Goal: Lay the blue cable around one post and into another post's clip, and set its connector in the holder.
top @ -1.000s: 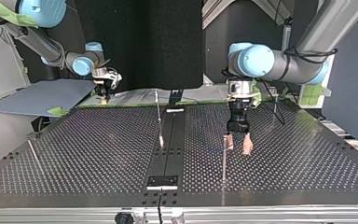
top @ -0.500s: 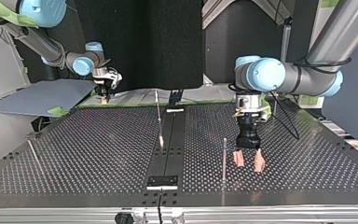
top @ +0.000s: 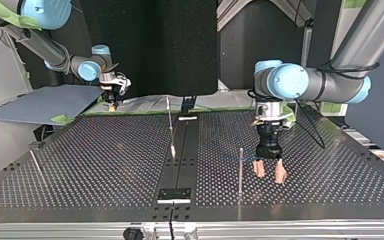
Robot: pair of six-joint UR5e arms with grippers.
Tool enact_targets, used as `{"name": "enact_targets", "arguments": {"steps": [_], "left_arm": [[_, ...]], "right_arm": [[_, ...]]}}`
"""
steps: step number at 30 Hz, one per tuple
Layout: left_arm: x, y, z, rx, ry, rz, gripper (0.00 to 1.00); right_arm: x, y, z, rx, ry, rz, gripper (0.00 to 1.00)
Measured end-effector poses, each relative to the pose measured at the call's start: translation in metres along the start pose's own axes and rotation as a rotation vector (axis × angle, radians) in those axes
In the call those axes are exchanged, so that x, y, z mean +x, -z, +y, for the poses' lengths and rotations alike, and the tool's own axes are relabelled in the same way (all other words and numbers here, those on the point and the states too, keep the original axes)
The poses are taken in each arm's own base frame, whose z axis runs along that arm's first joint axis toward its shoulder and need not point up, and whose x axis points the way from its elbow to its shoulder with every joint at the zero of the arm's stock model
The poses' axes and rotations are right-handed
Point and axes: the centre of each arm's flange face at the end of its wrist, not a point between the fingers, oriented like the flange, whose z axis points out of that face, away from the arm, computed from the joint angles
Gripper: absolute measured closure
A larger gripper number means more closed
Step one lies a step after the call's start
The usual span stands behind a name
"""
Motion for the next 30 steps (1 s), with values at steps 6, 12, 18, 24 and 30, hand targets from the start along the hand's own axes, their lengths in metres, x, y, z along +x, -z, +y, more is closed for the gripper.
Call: {"name": "enact_targets", "arguments": {"steps": [6,12,18,24,30], "left_arm": [[-0.001,0.0,0.001,0.002,-0.018,0.002,0.0],[0.001,-0.001,-0.001,0.02,-0.023,0.015,0.0],[0.006,-0.002,0.002,0.028,-0.025,0.03,0.0],[0.018,-0.001,0.008,0.019,-0.03,0.057,0.0],[0.033,-0.001,0.02,-0.002,-0.033,0.082,0.0]], "right_arm": [[0.002,-0.002,0.008,-0.022,0.0,0.0,0.99],[0.022,-0.001,0.024,-0.088,0.01,0.007,0.99],[0.051,0.008,0.029,-0.11,0.008,0.013,0.99],[0.071,0.023,0.028,-0.114,0.002,0.017,0.99],[0.088,0.038,0.029,-0.121,-0.016,0.025,0.99]]}}
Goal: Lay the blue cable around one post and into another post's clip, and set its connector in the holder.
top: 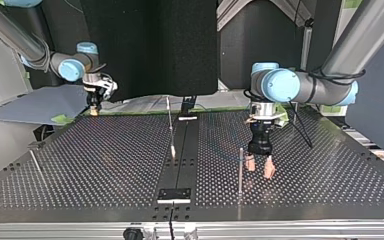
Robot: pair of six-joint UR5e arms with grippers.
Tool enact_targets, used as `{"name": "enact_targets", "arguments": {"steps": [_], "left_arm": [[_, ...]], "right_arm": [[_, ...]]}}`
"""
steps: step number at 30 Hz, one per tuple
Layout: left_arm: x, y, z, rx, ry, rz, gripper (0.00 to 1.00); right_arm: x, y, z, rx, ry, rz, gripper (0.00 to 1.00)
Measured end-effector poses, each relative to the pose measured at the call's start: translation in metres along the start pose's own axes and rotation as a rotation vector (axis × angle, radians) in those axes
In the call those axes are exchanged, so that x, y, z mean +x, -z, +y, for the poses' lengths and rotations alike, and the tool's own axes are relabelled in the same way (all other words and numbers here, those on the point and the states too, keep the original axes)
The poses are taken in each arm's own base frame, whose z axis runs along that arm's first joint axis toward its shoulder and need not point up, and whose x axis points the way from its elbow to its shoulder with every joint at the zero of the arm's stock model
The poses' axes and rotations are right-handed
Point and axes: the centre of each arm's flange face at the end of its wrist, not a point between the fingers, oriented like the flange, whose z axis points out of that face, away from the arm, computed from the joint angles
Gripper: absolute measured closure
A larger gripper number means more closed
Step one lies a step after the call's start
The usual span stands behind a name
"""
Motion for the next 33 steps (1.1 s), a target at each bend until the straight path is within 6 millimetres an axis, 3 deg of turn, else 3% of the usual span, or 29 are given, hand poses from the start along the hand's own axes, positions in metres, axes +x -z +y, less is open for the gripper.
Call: {"name": "enact_targets", "arguments": {"steps": [7,16,23,29,33], "left_arm": [[0.003,0.0,-0.001,0.006,-0.003,0.005,0.0],[0.005,0.0,-0.004,0.02,-0.004,0.015,0.0],[0.005,0.0,-0.004,0.019,-0.004,0.014,0.0],[0.005,0.0,-0.004,0.019,-0.004,0.013,0.0],[0.005,0.0,-0.004,0.019,-0.004,0.013,0.0]], "right_arm": [[0.03,0.012,0.003,-0.001,-0.062,0.03,0.99],[0.106,0.01,0.015,-0.003,-0.059,0.105,0.99],[0.158,0.021,0.023,-0.041,0.003,0.126,0.99],[0.19,0.037,0.024,-0.065,0.029,0.125,0.99],[0.2,0.043,0.024,-0.071,0.031,0.122,0.99]]}}
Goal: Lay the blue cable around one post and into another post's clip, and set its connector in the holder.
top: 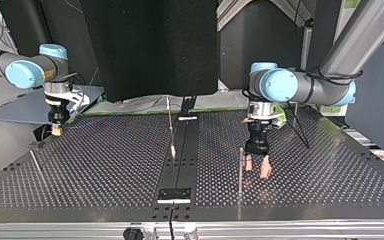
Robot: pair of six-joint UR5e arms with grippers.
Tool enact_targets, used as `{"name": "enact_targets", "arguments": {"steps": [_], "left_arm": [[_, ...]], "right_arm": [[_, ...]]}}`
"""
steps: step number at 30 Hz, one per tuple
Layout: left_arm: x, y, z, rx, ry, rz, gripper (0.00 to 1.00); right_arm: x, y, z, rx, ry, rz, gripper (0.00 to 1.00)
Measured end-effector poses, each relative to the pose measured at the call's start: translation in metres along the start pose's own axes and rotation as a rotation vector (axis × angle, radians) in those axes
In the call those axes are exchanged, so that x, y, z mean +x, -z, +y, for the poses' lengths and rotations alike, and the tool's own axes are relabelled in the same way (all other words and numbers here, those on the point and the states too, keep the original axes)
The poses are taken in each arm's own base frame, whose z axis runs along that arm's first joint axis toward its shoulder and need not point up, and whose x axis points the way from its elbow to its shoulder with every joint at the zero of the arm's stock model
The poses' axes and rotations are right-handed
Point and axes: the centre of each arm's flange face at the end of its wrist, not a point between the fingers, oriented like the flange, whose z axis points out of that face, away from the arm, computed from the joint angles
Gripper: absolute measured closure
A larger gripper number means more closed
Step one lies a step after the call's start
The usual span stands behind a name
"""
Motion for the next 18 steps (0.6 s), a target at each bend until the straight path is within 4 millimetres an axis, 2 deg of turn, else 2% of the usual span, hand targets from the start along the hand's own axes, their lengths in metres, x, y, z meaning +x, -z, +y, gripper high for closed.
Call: {"name": "enact_targets", "arguments": {"steps": [18], "left_arm": [[-0.001,0.0,0.001,0.0,0.0,0.0,0.0]], "right_arm": [[0.003,-0.001,0.024,-0.037,-0.002,-0.025,0.99]]}}
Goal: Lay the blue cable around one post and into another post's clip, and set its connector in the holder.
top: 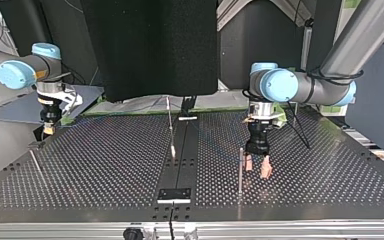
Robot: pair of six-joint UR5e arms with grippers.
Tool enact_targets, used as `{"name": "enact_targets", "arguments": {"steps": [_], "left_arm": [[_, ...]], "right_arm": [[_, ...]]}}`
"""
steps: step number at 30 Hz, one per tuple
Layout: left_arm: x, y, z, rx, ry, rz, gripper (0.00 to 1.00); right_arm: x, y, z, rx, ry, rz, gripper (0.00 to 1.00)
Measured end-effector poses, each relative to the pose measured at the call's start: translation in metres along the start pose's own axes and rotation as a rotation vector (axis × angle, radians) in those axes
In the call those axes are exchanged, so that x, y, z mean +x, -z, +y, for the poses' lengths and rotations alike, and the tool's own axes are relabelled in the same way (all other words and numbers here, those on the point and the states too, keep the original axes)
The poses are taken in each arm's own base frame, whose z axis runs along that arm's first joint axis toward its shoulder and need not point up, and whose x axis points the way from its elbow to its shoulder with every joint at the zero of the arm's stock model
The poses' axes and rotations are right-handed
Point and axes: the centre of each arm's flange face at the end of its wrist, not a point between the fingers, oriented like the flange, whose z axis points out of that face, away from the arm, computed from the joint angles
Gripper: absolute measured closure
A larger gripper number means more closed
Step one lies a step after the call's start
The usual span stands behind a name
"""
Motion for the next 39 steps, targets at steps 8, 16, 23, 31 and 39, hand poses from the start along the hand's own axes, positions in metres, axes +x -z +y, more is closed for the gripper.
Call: {"name": "enact_targets", "arguments": {"steps": [8,16,23,31,39], "left_arm": [[0.0,0.0,0.0,0.0,0.0,0.0,0.0],[0.0,0.0,0.0,-0.001,0.0,-0.001,0.0],[-0.001,0.0,0.001,-0.002,-0.001,-0.002,0.0],[-0.001,0.0,0.001,-0.001,0.0,-0.001,0.0],[-0.001,0.0,0.001,-0.001,0.0,-0.002,0.0]], "right_arm": [[0.022,0.008,0.004,-0.01,0.012,-0.008,0.99],[0.032,0.013,0.006,-0.024,0.015,-0.007,0.99],[0.039,0.01,0.016,-0.028,-0.004,0.02,0.99],[0.051,0.004,0.027,0.0,-0.023,0.022,0.99],[0.062,0.0,0.041,-0.014,-0.025,0.012,0.99]]}}
